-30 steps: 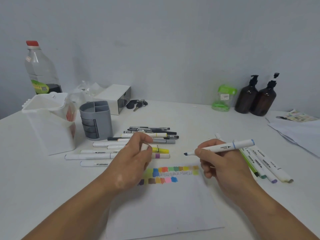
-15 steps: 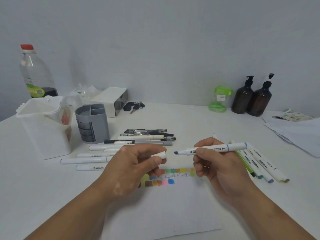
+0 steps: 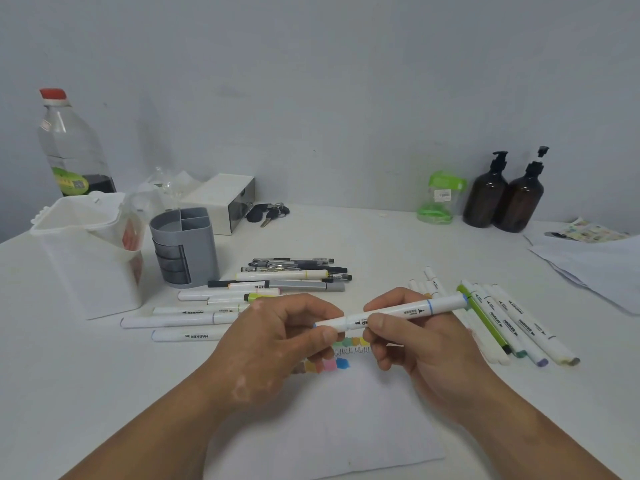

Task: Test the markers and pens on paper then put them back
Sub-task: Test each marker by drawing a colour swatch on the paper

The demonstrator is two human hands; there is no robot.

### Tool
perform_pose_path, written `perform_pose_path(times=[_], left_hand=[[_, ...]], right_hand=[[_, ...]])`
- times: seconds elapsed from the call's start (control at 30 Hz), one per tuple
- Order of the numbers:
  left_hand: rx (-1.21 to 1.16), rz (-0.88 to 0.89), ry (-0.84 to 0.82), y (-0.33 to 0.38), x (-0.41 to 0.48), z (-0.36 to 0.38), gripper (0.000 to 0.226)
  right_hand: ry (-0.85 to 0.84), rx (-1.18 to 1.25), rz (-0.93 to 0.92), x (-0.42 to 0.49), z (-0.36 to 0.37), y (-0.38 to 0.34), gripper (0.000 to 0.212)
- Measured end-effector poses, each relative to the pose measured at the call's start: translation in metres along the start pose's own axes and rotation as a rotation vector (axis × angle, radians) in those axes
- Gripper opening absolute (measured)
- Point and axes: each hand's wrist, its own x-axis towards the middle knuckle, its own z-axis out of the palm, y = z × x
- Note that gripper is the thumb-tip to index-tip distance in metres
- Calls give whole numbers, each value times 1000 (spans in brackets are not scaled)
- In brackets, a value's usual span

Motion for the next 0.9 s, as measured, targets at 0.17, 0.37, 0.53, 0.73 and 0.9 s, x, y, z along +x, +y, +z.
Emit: perform_pose_path(times=[0.17, 0.37, 0.53, 0.73, 0.9], left_hand=[[-65, 15, -3, 0, -1, 3, 16], [-99, 59, 13, 0, -3, 6, 15], [-62, 111, 37, 0, -3, 6, 18], [-91, 118, 50, -2, -3, 7, 17], [-27, 115, 69, 0, -2, 4, 20]], right_hand=[[-12, 20, 6, 0, 0, -3, 21], [-9, 1, 8, -2, 0, -4, 24], [19, -20, 10, -2, -3, -3, 30], [55, 25, 2, -1, 4, 5, 31], [67, -15, -18, 1, 6, 4, 34]])
